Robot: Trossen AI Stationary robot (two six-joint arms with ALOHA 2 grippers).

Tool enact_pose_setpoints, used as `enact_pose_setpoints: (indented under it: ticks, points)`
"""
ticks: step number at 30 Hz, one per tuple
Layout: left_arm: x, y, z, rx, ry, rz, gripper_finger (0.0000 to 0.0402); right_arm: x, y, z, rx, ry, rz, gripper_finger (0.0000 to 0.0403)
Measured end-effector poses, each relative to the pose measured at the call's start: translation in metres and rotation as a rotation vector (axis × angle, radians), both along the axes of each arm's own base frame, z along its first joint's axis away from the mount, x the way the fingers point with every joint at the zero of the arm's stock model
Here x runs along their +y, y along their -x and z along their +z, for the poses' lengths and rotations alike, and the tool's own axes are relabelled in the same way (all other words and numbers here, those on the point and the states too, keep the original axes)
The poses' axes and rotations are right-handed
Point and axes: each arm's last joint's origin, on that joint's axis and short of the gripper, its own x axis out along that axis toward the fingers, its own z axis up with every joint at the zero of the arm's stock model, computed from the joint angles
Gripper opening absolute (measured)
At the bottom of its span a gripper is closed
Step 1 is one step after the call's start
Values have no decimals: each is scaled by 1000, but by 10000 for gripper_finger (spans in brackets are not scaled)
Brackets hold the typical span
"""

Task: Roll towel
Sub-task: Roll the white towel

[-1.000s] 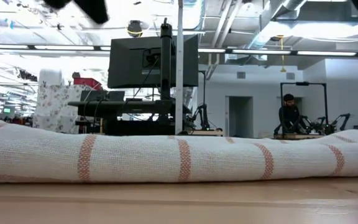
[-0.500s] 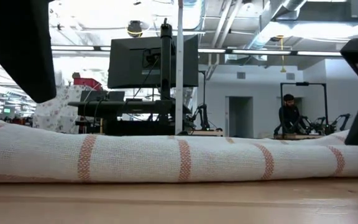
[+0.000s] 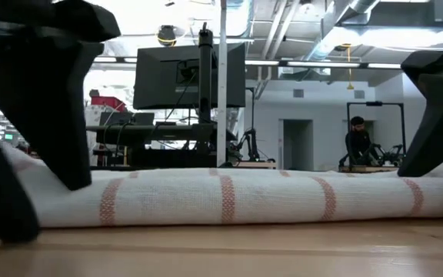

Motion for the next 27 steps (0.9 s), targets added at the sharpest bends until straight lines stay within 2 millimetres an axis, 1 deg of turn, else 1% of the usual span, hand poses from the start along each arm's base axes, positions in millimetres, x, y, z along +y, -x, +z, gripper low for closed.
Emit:
enact_pose_setpoints:
  ticks: [4, 7, 13, 18, 20, 22, 23, 25, 27]
  points:
    - [8, -4, -2, -27, -34, 52, 169, -1, -1, 0, 3, 5, -2, 248]
    - [13, -2, -10, -39, -37, 95, 169, -5, -2, -1, 24, 37, 10, 247]
    - [18, 1, -17, -55, -36, 155, 169, -19, -6, -2, 59, 109, -31, 233]
    - [18, 1, -17, -60, -29, 158, 169, -26, -12, -4, 87, 87, -52, 218]
    - [17, 0, -18, -66, -19, 161, 164, -29, -15, -4, 115, 55, -56, 206]
    - [17, 0, -18, -68, -3, 171, 147, -31, -18, -4, 146, 10, -62, 180]
    - [17, 0, -19, -67, 7, 179, 131, -33, -19, -5, 164, -17, -62, 160]
    - [16, -1, -19, -63, 31, 191, 85, -34, -22, -4, 193, -65, -57, 108]
    - [15, -1, -20, -52, 57, 197, 30, -35, -23, -3, 224, -119, -45, 46]
